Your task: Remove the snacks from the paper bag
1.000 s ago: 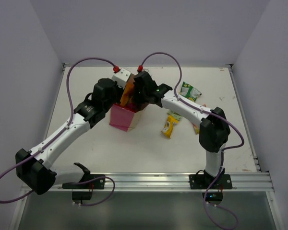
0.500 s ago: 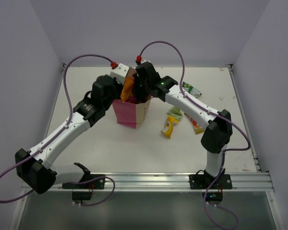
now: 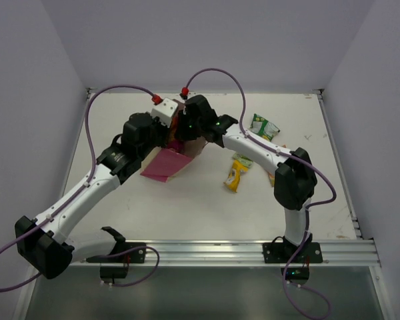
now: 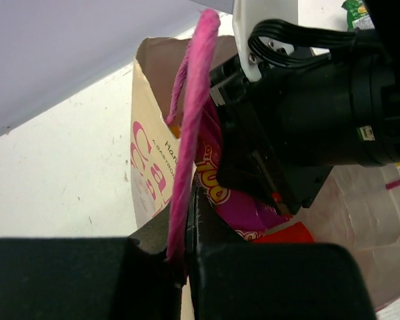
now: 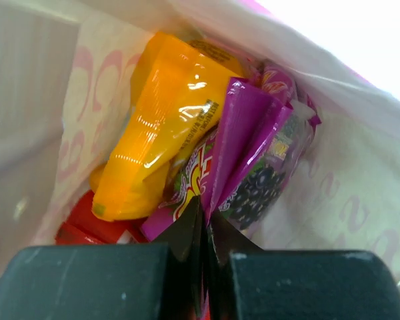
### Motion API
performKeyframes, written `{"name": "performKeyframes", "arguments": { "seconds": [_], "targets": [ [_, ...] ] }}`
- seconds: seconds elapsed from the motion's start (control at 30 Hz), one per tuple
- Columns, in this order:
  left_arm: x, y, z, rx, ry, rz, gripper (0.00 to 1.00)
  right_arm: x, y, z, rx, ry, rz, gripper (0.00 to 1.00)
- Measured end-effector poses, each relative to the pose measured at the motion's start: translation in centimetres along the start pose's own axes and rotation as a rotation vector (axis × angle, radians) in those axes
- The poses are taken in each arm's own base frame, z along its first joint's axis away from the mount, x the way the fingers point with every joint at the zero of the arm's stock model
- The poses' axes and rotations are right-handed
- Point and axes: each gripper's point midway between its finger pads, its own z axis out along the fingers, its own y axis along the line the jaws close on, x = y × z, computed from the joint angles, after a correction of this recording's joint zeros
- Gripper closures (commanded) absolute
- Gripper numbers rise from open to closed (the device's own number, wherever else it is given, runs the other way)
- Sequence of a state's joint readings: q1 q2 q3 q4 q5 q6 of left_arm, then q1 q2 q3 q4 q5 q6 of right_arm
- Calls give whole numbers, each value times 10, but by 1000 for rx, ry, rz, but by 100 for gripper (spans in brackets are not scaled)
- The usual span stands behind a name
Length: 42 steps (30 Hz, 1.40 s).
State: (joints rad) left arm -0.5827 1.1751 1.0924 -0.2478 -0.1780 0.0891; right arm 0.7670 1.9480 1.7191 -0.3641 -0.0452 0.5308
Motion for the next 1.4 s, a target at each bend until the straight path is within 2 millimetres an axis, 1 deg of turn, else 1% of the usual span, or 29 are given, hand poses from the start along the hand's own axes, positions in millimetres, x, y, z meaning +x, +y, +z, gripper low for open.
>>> {"name": "performKeyframes", "arguments": {
  "seconds": [0.13,0.23,0.33,0.4,0.5,0.67,0.73,0.8,0.9,1.03,1.07,1.17,1.23,1.27,1.3,1.37,1.4],
  "targets": [
    [2,3,-2,-14,-2,0,100,-7,5,-2,1,7,1,100],
    [5,6,-2,-38,6,2,100,-14,8,-12,9,16,1,100],
    [9,11,-1,-68,21,6,100,-27,16,-26,12,16,1,100],
    [14,14,1,-90,40,9,100,-43,25,-41,-3,-12,-2,100],
    [20,17,5,-117,63,15,100,-69,43,-71,-44,-79,-14,100],
    [20,25,5,-165,65,16,100,-110,70,-139,-126,-224,-45,100],
    [21,29,5,-185,67,16,100,-123,74,-164,-144,-276,-55,100],
    [20,32,4,-199,64,13,100,-133,73,-186,-152,-315,-62,100],
    [21,39,4,-225,67,10,100,-148,64,-214,-146,-371,-63,100],
    [26,61,2,-281,83,-7,100,-170,42,-259,-143,-451,-38,100],
    [27,67,1,-295,87,-10,100,-176,36,-274,-134,-483,-32,100],
    [30,80,-1,-327,96,-16,100,-184,22,-311,-108,-565,-21,100],
    [31,85,-2,-338,101,-12,100,-184,12,-331,-86,-605,-11,100],
    [32,87,-2,-339,104,-6,100,-183,7,-335,-75,-614,-5,100],
    [32,88,-3,-340,105,-3,100,-181,1,-336,-66,-619,4,100],
    [31,90,-4,-340,107,10,100,-175,-15,-321,-36,-600,31,100],
    [30,90,-5,-338,106,16,100,-171,-24,-308,-20,-581,43,100]
  ]
}}
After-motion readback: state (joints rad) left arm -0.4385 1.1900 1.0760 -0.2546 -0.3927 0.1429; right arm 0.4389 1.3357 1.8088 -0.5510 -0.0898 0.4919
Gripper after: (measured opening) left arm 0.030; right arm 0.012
